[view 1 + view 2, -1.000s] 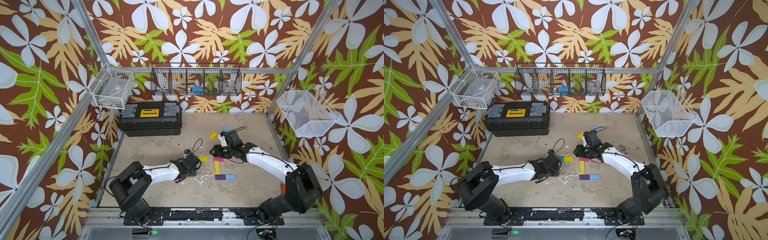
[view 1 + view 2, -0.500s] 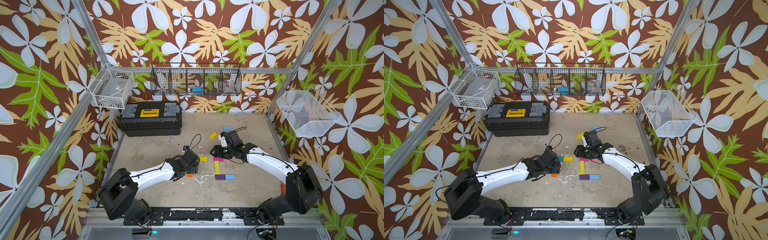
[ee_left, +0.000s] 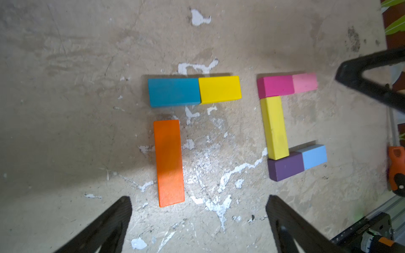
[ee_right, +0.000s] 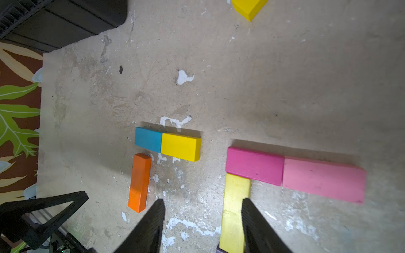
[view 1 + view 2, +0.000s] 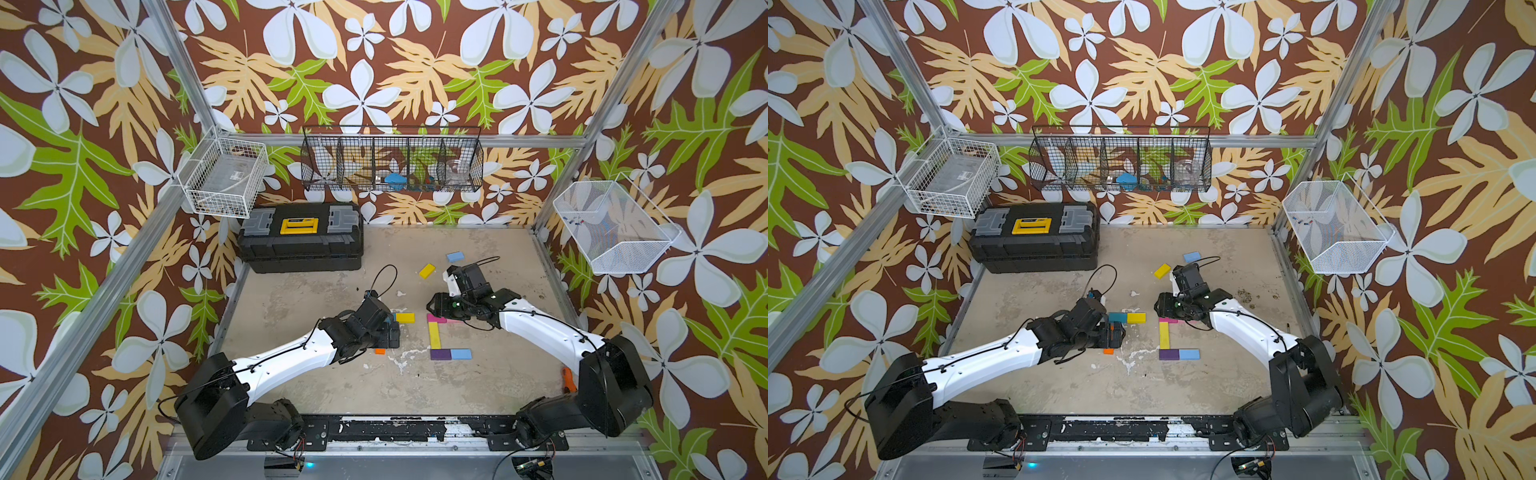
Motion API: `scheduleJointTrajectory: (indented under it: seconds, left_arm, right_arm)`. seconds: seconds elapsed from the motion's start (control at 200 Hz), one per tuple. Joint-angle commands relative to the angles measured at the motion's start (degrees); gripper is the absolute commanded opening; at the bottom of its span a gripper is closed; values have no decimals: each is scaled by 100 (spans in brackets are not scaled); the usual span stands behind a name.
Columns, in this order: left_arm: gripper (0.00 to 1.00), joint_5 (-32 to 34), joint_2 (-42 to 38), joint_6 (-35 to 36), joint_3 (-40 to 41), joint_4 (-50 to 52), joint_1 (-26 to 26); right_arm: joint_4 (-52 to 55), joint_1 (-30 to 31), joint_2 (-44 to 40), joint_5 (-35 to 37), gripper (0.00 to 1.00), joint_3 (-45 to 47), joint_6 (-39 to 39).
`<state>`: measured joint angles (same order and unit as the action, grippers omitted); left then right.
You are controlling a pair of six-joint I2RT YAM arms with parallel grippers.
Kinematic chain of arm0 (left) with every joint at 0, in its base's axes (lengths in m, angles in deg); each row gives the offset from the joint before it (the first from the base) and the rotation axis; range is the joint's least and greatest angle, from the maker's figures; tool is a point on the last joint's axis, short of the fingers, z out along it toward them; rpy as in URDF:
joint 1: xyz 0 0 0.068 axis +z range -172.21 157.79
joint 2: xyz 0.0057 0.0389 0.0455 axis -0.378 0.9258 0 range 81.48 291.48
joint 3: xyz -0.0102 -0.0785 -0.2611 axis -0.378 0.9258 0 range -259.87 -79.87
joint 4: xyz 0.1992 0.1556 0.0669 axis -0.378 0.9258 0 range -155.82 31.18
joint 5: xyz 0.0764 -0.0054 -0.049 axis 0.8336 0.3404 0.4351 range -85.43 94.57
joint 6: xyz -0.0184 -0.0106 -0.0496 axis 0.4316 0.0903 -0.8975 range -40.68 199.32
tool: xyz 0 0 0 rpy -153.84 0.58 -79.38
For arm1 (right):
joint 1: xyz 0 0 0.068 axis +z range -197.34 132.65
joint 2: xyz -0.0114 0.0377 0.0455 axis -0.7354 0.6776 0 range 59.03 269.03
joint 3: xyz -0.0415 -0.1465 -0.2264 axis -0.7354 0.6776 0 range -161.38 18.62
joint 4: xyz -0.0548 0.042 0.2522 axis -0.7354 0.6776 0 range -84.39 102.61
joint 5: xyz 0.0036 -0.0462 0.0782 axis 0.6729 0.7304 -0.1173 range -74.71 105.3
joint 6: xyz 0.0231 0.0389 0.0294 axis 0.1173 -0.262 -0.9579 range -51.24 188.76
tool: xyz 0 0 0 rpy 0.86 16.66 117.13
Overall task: Assemble the letter c with building blocks
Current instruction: Assemble the building block at the center of the board.
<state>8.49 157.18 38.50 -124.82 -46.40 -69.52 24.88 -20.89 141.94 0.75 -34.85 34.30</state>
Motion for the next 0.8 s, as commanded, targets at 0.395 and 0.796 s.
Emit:
scheduleJointTrajectory:
  seconds: [0.395, 0.796]
  left_arm:
    - [100, -1541, 224, -299, 476, -911, -50]
    - [100, -1717, 372, -556, 720, -1273, -51]
  right_arm:
    - [154, -519, -181, 48, 58, 147, 244]
    - [271, -624, -188, 75, 58, -23, 302]
